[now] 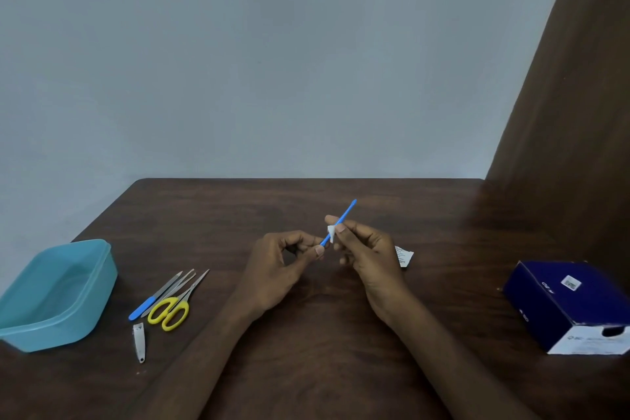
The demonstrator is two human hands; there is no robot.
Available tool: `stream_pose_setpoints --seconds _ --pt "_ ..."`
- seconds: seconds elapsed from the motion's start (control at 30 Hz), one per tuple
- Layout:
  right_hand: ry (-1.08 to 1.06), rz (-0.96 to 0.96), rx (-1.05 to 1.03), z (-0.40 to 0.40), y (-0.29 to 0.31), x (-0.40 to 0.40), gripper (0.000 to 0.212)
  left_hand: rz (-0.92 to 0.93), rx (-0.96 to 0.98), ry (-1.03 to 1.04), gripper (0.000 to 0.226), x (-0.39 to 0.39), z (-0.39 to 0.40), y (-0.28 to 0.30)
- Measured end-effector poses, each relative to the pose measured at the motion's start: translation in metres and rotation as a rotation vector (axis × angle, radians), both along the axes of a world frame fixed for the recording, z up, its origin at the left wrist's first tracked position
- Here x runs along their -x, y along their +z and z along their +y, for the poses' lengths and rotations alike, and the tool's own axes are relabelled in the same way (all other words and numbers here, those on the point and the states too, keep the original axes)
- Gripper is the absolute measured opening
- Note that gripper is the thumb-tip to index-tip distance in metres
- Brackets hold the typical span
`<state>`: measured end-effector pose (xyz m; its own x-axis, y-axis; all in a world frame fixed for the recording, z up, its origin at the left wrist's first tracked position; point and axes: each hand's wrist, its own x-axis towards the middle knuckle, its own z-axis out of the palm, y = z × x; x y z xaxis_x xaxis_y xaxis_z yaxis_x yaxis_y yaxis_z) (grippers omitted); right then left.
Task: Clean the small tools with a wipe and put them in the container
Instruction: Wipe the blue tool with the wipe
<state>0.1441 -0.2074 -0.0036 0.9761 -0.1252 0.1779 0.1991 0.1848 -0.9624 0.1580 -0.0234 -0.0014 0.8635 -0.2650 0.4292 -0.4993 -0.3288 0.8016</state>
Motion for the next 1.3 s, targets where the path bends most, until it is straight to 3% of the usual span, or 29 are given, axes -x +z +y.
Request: stream_pose_setpoints --seconds 0.17,0.5,0.7,0.9,1.17,1.23,1.3 --pt "0.006 -0.008 -0.115 0.0 -0.001 -0.003 0.018 0.006 0.013 -0.013 0.011 0.0 0.0 0.0" --pt "0.046 -0.006 0.051 -0.001 0.001 0.004 0.007 0.005 0.019 -0.022 0.015 -0.003 0.001 -0.001" --pt "-0.089 0.001 -0.13 0.001 0.005 0.001 0.005 0.009 0.009 -0.049 0.015 0.001 0.0 0.001" --pt "0.012 0.03 0.03 -0.002 0.002 0.003 0.004 0.005 0.0 -0.052 0.017 0.001 -0.001 0.002" --pt "-0.137 -0.009 -0.284 -0.007 0.011 -0.001 0.007 0.017 -0.039 -0.052 0.01 0.0 -0.001 0.001" --pt "-0.159 0.01 -0.309 -0.008 0.012 -0.001 0.015 0.005 -0.047 -0.015 0.008 0.0 -0.001 0.0" --pt "-0.14 0.06 -0.254 -0.009 0.01 -0.001 0.009 -0.003 -0.05 0.013 0.007 0.0 0.0 -0.001"
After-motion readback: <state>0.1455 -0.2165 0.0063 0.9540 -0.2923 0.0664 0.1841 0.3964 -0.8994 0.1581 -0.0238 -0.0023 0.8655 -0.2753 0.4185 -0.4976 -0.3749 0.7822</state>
